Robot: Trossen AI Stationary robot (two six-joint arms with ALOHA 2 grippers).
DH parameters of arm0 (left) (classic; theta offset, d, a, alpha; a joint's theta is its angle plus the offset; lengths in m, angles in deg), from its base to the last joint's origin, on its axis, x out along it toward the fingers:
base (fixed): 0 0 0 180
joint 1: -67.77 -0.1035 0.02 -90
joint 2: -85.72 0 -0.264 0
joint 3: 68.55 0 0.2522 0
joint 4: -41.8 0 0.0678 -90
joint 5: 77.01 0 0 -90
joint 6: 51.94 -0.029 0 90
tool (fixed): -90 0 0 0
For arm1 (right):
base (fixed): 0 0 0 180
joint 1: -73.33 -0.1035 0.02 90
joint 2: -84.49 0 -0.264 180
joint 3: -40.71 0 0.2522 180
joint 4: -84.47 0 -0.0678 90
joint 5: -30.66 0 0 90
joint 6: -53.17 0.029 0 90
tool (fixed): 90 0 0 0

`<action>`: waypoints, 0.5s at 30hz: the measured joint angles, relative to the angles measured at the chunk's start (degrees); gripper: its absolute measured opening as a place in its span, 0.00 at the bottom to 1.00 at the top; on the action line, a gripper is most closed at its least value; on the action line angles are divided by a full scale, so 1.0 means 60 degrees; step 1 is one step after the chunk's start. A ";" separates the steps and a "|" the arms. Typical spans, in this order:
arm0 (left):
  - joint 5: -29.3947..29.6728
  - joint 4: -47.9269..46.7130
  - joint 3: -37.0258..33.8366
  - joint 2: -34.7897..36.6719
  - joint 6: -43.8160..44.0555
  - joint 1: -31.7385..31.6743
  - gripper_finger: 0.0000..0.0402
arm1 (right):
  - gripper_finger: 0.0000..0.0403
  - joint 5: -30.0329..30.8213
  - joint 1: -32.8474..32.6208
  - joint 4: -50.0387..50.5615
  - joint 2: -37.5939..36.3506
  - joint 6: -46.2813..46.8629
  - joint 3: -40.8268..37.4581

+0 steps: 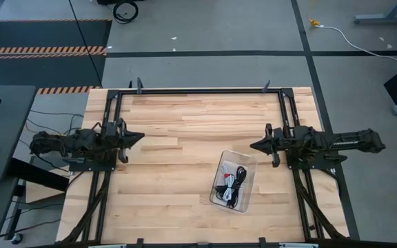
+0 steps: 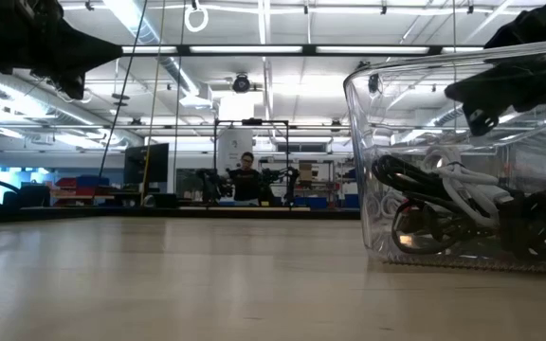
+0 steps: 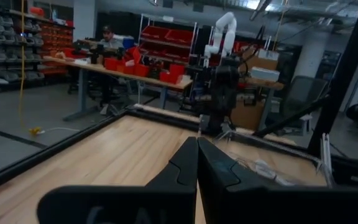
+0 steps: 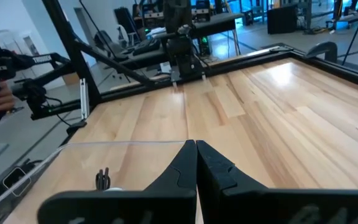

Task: Pick and place USB-C Cables
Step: Move the transparent bin to the center of the table

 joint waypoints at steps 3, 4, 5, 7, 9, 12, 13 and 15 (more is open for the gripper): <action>0.0000 -0.0129 -0.0004 -0.0048 -0.0008 0.0000 0.02 | 0.00 0.0000 0.0000 0.0086 -0.0161 0.0085 0.0000; 0.0000 -0.0177 -0.0004 -0.0031 -0.0007 0.0000 0.02 | 0.00 0.0000 0.0000 0.0126 -0.0217 0.0125 0.0000; 0.0004 -0.0147 -0.0004 -0.0031 -0.0007 0.0000 0.02 | 0.00 0.0004 0.0000 0.0106 -0.0228 0.0146 0.0000; 0.0000 -0.0032 -0.0004 -0.0034 -0.0022 0.0000 0.02 | 0.00 0.0004 -0.0004 0.0060 -0.0227 0.0160 0.0000; 0.0004 0.0017 -0.0004 -0.0037 -0.0022 0.0000 0.02 | 0.00 0.0004 -0.0004 -0.0120 -0.0220 0.0209 0.0000; 0.0000 0.0007 -0.0004 -0.0043 -0.0022 0.0000 0.02 | 0.00 0.0004 -0.0004 -0.0662 -0.0217 0.0244 0.0003; 0.0000 -0.0002 -0.0004 -0.0044 -0.0022 0.0000 0.02 | 0.00 0.0017 -0.0004 -0.0727 -0.0212 0.0256 0.0065; 0.0000 -0.0026 -0.0004 -0.0047 -0.0022 0.0000 0.02 | 0.00 0.0095 -0.0004 -0.0560 -0.0114 0.0259 0.0350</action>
